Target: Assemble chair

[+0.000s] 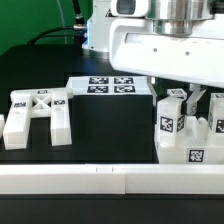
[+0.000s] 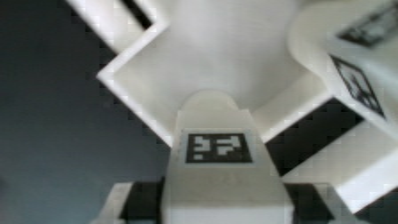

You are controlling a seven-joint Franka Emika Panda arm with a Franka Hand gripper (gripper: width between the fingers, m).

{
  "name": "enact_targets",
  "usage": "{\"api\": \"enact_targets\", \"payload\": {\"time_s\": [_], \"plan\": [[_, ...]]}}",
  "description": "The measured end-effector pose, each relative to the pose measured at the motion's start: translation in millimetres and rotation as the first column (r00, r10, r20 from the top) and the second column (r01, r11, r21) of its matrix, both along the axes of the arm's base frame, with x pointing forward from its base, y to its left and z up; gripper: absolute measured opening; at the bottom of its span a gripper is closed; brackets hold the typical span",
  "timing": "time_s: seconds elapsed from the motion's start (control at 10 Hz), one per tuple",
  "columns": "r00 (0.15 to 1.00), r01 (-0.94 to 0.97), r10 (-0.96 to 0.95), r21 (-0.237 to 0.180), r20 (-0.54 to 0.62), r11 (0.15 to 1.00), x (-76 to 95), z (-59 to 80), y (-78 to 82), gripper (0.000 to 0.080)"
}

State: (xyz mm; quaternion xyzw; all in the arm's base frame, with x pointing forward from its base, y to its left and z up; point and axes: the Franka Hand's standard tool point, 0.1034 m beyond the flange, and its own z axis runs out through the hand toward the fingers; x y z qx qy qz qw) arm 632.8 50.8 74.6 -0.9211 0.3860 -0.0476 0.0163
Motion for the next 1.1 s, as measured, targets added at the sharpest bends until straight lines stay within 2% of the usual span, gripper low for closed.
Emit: {"api": "enact_targets", "payload": {"time_s": [0.2,0.5,0.6,0.7,1.1], "plan": [[0.994,0.11,-0.11,0.014,-0.006,0.994,1.0,-0.1,0.0,0.0291],[0.998,0.067,-0.067,0.01,-0.006,0.998,0.7,-0.4,-0.2,0.0304],[1.0,0.019,-0.019,0.005,-0.003,1.0,0.9,-0.5,-0.9,0.048],[0.996,-0.084,0.084,-0.007,0.0,0.996,1.0,-0.9,-1.7,0.0611],[0.877,-0.48,0.48,-0.056,-0.011,0.876,3.4,0.1,-3.9,0.0647]]}}
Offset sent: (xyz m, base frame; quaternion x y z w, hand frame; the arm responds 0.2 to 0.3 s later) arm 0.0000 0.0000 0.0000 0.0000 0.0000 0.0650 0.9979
